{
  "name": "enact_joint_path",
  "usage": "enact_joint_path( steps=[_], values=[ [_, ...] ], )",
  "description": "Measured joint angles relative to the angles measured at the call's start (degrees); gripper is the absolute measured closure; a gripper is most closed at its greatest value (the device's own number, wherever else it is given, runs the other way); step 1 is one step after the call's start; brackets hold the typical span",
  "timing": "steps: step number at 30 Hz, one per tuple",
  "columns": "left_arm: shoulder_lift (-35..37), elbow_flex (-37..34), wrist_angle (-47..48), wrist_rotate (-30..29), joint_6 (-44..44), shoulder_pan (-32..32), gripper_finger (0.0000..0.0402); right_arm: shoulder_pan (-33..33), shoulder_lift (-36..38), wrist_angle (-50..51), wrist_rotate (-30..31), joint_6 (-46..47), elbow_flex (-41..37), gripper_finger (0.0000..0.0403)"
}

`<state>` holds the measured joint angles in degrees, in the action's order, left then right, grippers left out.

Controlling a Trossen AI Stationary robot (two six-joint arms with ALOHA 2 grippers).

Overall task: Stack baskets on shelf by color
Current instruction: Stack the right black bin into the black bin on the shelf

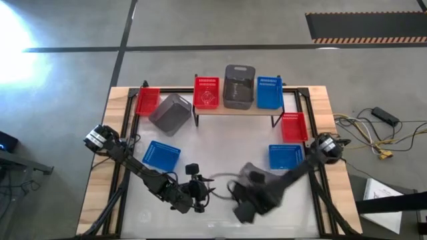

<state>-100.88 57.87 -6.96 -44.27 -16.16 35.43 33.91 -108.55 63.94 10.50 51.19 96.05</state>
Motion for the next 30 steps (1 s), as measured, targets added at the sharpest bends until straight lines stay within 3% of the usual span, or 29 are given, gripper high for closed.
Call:
enact_joint_path(
  steps=[8, 15, 21, 26, 30],
  values=[
    [0.0, 0.0, 0.1, 0.0, -0.1, 3.0, 0.0269, -9.5, -0.2, -7.2, -1.9, -11.1, 0.0, 0.0382],
    [0.0, -0.1, 0.1, 0.0, -1.5, 4.8, 0.0269, -11.8, 0.0, -9.8, -2.0, -23.8, 1.5, 0.0291],
    [-0.2, -0.3, -0.1, -0.2, -3.1, 4.8, 0.0269, -8.1, 1.3, 7.2, -4.4, -40.5, 8.4, 0.0244],
    [-0.3, -0.3, -0.3, -0.5, -5.8, 3.4, 0.0269, -2.9, 1.7, 26.8, -2.9, -44.1, 10.5, 0.0247],
    [-0.4, -0.3, -0.6, -0.2, -6.0, 1.6, 0.0269, 0.8, 3.7, 22.6, -3.1, -46.5, 4.9, 0.0259]
  ],
)
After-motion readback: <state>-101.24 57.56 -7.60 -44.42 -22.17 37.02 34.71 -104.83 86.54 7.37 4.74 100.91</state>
